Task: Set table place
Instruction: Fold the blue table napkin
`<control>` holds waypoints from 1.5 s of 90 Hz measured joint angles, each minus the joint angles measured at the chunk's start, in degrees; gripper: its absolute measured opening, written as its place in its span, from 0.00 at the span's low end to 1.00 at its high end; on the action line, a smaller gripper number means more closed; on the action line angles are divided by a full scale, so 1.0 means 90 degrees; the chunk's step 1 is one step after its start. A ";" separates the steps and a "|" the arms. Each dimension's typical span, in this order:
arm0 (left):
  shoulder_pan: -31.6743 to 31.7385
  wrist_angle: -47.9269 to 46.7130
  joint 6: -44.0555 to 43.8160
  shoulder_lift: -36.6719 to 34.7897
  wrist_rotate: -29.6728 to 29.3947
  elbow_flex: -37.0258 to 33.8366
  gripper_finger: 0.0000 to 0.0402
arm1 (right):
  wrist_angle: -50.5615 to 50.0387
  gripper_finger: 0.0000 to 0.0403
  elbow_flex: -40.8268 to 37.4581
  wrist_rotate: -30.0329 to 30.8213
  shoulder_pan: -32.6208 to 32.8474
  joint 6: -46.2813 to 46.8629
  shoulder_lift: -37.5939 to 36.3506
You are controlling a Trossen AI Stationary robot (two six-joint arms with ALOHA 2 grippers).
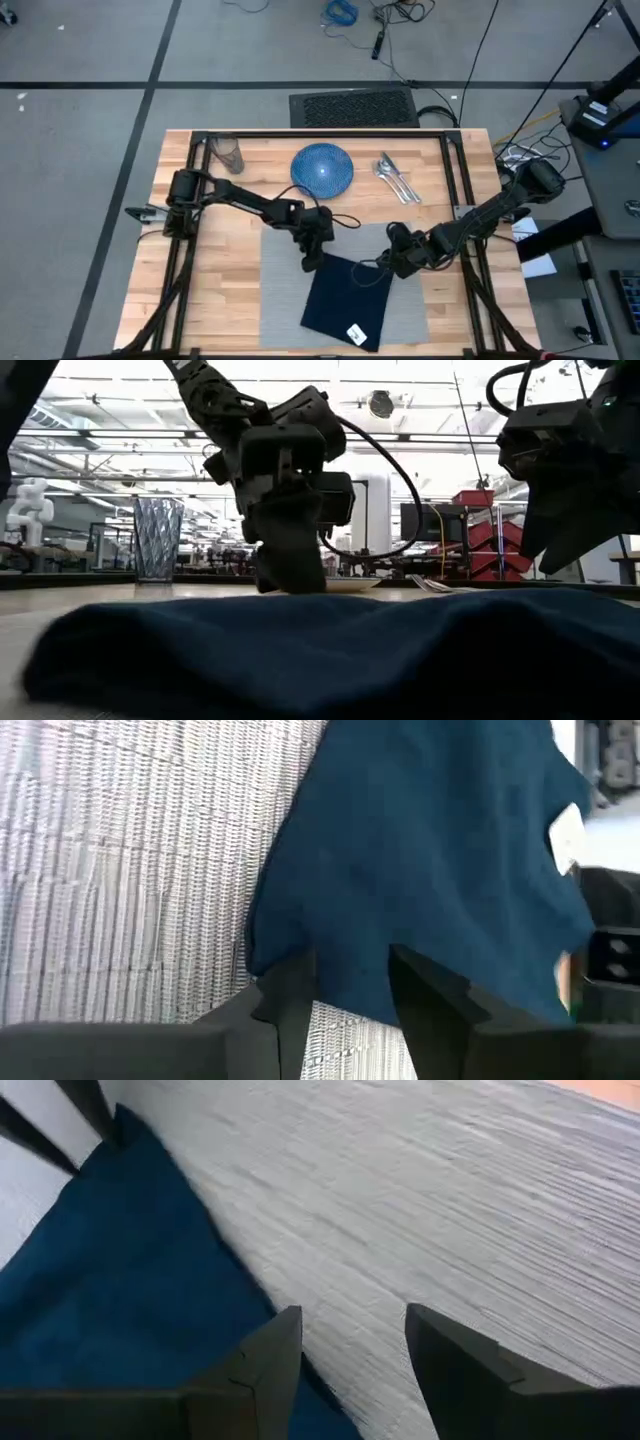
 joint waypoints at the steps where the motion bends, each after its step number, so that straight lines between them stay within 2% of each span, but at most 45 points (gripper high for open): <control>1: 0.0004 -0.0006 -0.0002 -0.0013 0.0024 -0.0001 0.30 | -0.0001 0.41 0.0000 -0.0001 0.0000 0.0000 0.0000; 11: 0.0060 -0.0162 0.0095 -0.0249 -0.0060 -0.0002 0.30 | -0.0011 0.41 0.0000 0.0001 0.0000 -0.0008 0.0000; 27: -0.0080 -0.0310 0.0480 -0.0330 -0.0886 0.0001 0.30 | -0.0013 0.41 0.0000 0.0147 0.0000 -0.0184 0.0000; 40: -0.0181 -0.0318 0.0348 -0.0344 -0.1063 0.0001 0.30 | -0.0016 0.41 0.0000 0.0226 -0.0017 -0.0345 0.0000; 82: -0.0104 -0.0521 0.0156 -0.0347 -0.1341 0.0001 0.30 | -0.0017 0.41 0.0000 0.0187 -0.0017 -0.0751 0.0000; 100: -0.0036 -0.0623 0.0152 -0.0347 -0.1333 0.0001 0.30 | -0.0014 0.41 0.0000 0.0161 -0.0017 -0.0831 0.0000; 114: -0.0078 -0.0592 0.0154 -0.0349 -0.1084 0.0001 0.30 | -0.0014 0.41 0.0000 0.0161 -0.0017 -0.0833 0.0000; 135: -0.0258 -0.0575 0.0164 -0.0354 -0.1228 0.0001 0.30 | -0.0016 0.41 0.0000 0.0158 -0.0017 -0.0890 0.0000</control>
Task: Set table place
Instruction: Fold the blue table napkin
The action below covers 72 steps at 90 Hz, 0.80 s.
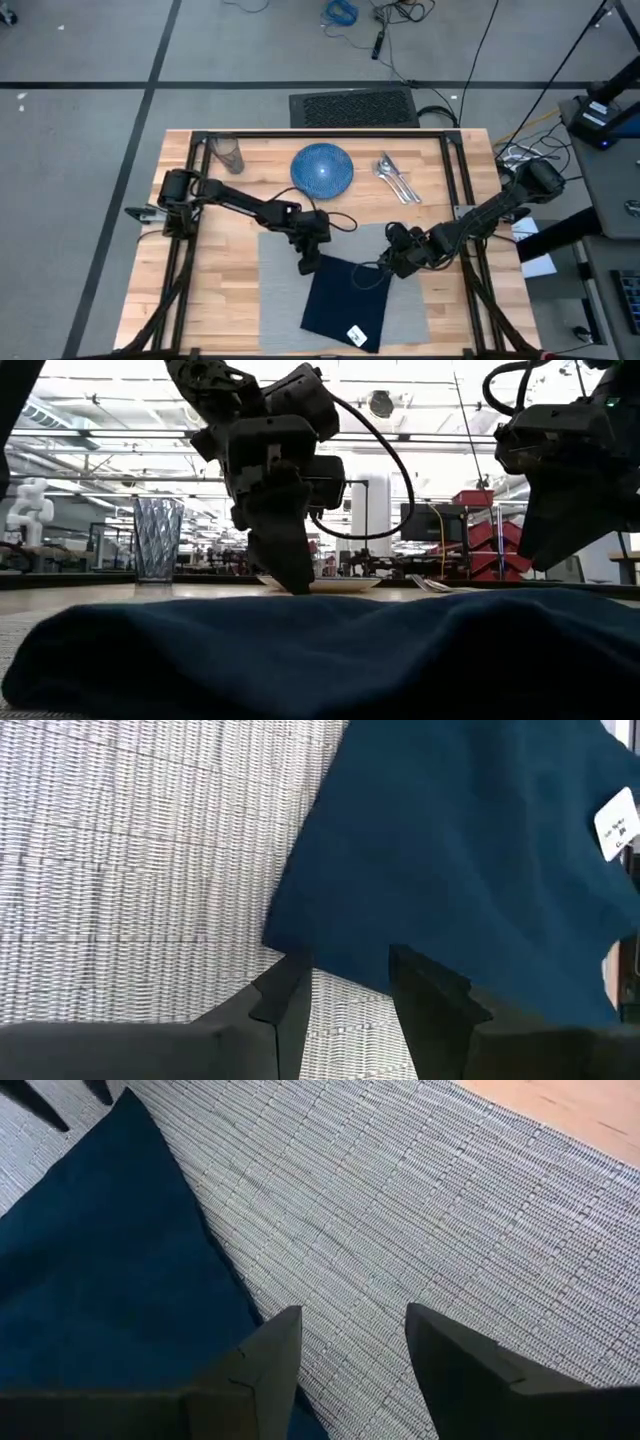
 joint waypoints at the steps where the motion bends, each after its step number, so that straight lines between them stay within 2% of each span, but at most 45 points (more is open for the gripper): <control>1: -0.0007 0.0003 -0.0001 0.0000 -0.0016 0.0000 0.30 | 0.0000 0.41 0.0000 0.0000 0.0000 -0.0009 0.0000; 10: -0.0032 0.0031 -0.0001 0.0000 -0.0222 0.0000 0.30 | 0.0000 0.41 0.0000 0.0000 0.0000 -0.0077 0.0000; 72: 0.0127 0.0177 -0.0154 0.0119 -0.0396 0.0022 0.30 | -0.0081 0.41 0.0000 -0.0025 0.0000 -0.0111 0.0000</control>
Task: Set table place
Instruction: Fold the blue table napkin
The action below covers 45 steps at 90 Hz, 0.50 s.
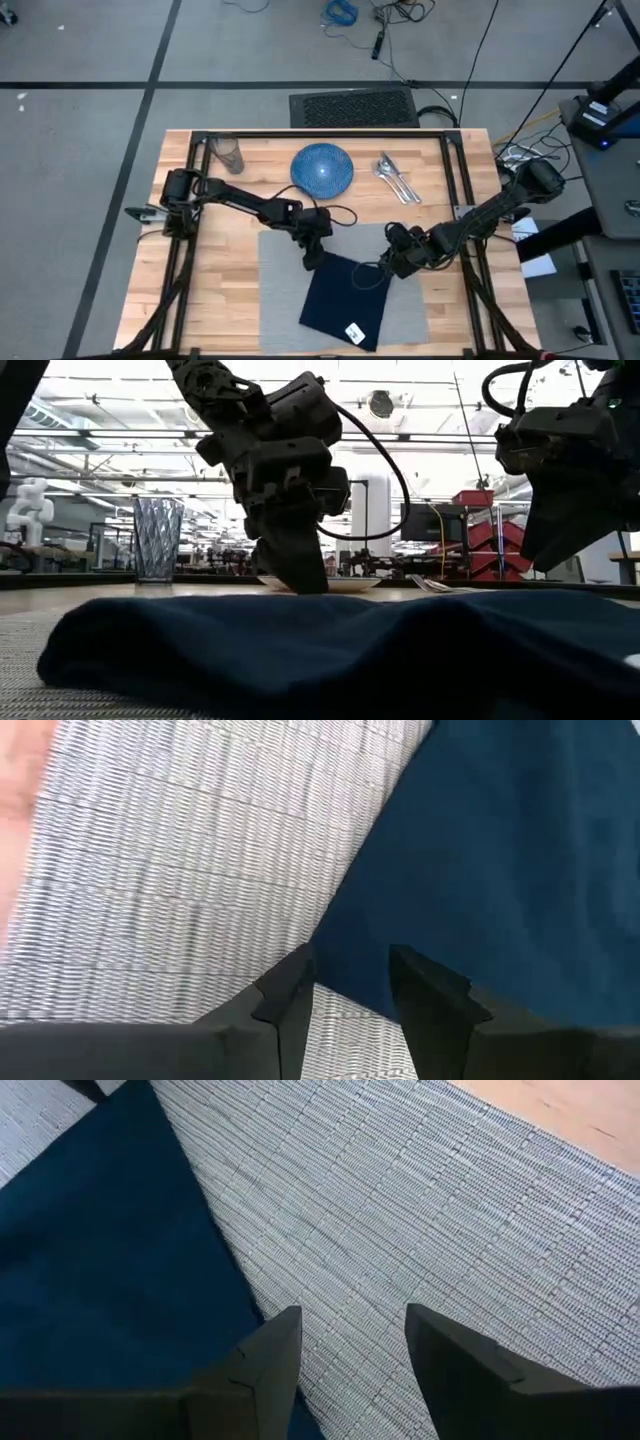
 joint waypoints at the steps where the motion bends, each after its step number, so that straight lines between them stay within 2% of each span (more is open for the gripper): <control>1: 0.0001 0.0000 0.0003 0.0000 0.0000 0.0000 0.30 | -0.0001 0.41 0.0000 -0.0001 0.0000 0.0000 0.0000; 45: 0.0277 -0.0210 0.0035 -0.0027 0.0559 -0.0005 0.30 | -0.0012 0.41 0.0000 -0.0004 0.0000 -0.0021 0.0000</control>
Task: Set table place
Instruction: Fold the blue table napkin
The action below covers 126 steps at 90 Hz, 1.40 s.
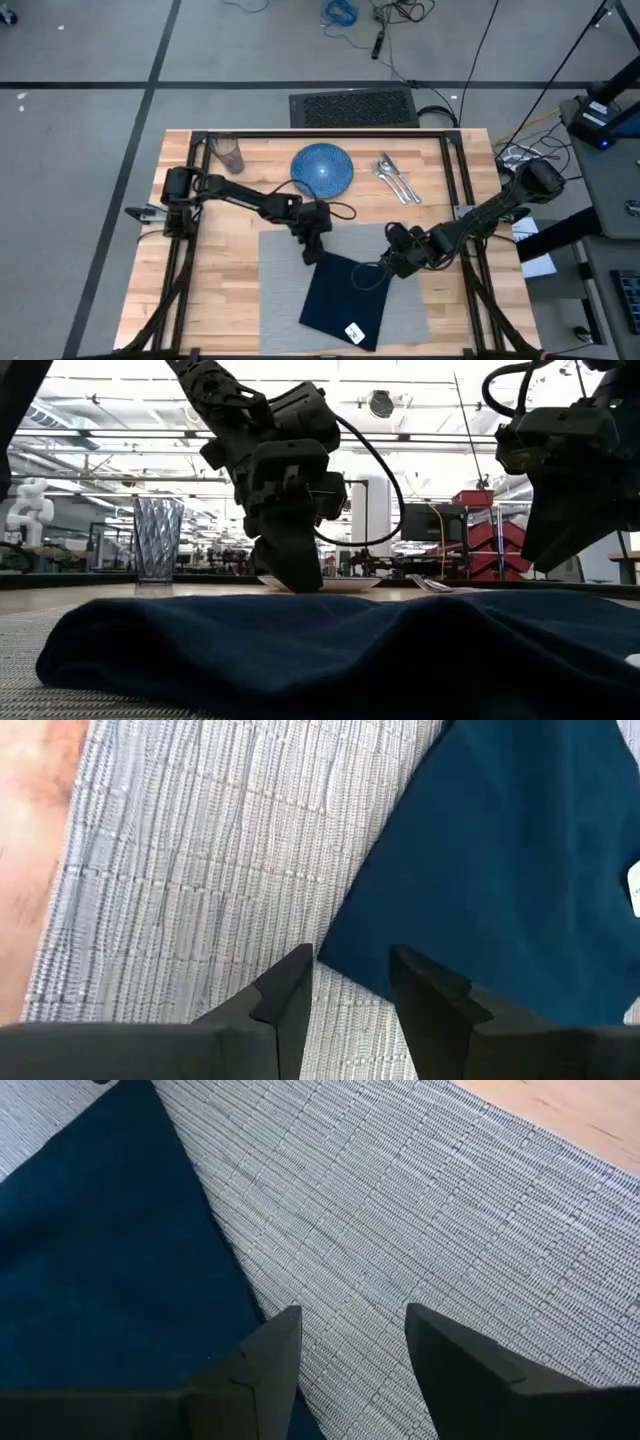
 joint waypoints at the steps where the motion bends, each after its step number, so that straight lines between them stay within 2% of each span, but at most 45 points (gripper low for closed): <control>1: -0.0001 -0.0003 0.0000 0.0000 0.0016 -0.0002 0.30 | 0.0000 0.41 0.0000 0.0000 0.0000 -0.0001 0.0000; 19: -0.0089 0.0113 0.0124 -0.0002 0.0429 -0.0008 0.30 | 0.0000 0.41 0.0000 0.0000 0.0000 -0.0001 0.0000; 54: -0.0105 0.0222 0.0117 -0.0005 -0.0137 -0.0010 0.30 | 0.0000 0.41 0.0000 0.0000 0.0000 -0.0027 0.0000; 72: 0.0001 0.0211 0.0139 -0.0005 -0.0202 0.0025 0.30 | 0.0000 0.41 0.0000 0.0000 0.0000 -0.0027 0.0000; 95: -0.0291 0.0212 0.0335 -0.0007 -0.0106 -0.0015 0.30 | -0.0002 0.41 0.0000 0.0000 0.0000 -0.0129 0.0000; 126: -0.0685 0.0533 0.0366 0.0220 -0.1604 0.0012 0.30 | -0.0003 0.41 0.0000 0.0001 0.0000 -0.0144 0.0000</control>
